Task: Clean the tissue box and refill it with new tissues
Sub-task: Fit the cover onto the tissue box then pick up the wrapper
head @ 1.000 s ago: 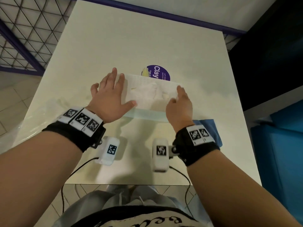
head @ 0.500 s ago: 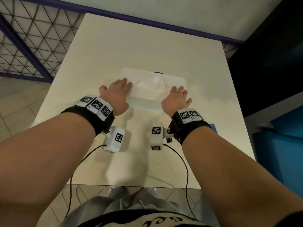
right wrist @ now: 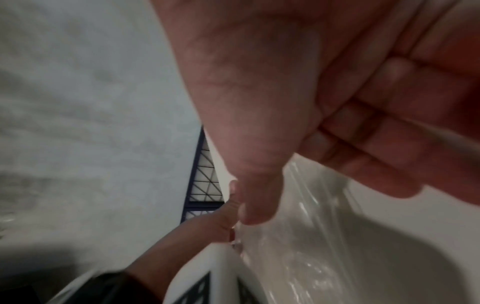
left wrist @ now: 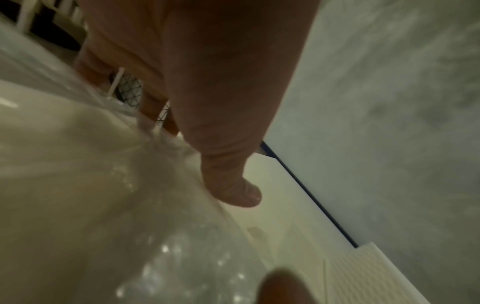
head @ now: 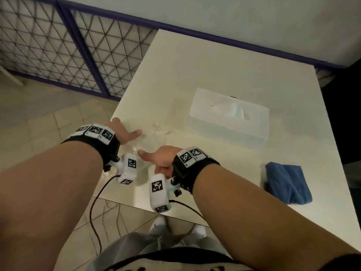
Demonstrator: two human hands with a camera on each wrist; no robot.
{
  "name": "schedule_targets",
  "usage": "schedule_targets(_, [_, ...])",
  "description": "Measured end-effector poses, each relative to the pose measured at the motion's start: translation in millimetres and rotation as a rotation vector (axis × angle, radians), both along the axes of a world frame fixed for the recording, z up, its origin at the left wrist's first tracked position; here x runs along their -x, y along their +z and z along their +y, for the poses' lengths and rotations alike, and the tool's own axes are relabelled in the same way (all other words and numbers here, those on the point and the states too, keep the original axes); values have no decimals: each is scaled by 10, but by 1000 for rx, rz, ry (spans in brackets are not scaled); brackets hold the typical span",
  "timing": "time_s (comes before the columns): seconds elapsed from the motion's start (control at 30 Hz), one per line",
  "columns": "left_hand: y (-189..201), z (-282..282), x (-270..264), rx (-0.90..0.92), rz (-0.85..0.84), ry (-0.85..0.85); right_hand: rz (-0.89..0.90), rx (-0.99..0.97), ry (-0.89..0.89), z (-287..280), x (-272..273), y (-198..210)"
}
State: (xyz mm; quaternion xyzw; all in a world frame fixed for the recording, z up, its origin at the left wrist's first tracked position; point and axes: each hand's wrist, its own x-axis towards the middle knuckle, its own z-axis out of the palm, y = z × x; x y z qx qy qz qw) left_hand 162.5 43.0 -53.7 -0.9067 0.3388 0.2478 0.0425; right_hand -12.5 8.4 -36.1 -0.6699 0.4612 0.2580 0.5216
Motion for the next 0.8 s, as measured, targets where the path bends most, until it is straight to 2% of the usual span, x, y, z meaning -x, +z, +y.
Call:
schedule_targets(0.1, [-40,172,-142,41,66,103,-83,-73,-229,36,-110,-133])
schedule_targets(0.2, [-24,296,-249,66,179,161,-199,-100,-327,-9,-202,-239])
schedule_targets(0.27, [-8,312,-238,143,259,239,-311,-118,-381,-56,-235,-228])
schedule_targets(0.37, [47,203,-180,530,443,476,-472,-79,-544,-169,-183,-89])
schedule_targets(0.43, [197,109,-79,768,579,563,-606,25,-653,-320,-51,11])
schedule_targets(0.5, [367,30,50,833,809,521,-735,76,-774,-488,143,140])
schedule_targets(0.57, [496,-74,247,747,1011,375,-830,60,-907,-638,385,292])
schedule_targets(0.6, [528,-139,358,699,1061,300,-855,53,-953,-704,513,364])
schedule_targets(0.67, [579,-281,595,685,1074,216,-867,50,-990,-816,760,460])
schedule_targets(0.8, [585,-541,1003,776,1053,155,-739,104,-993,-910,1265,554])
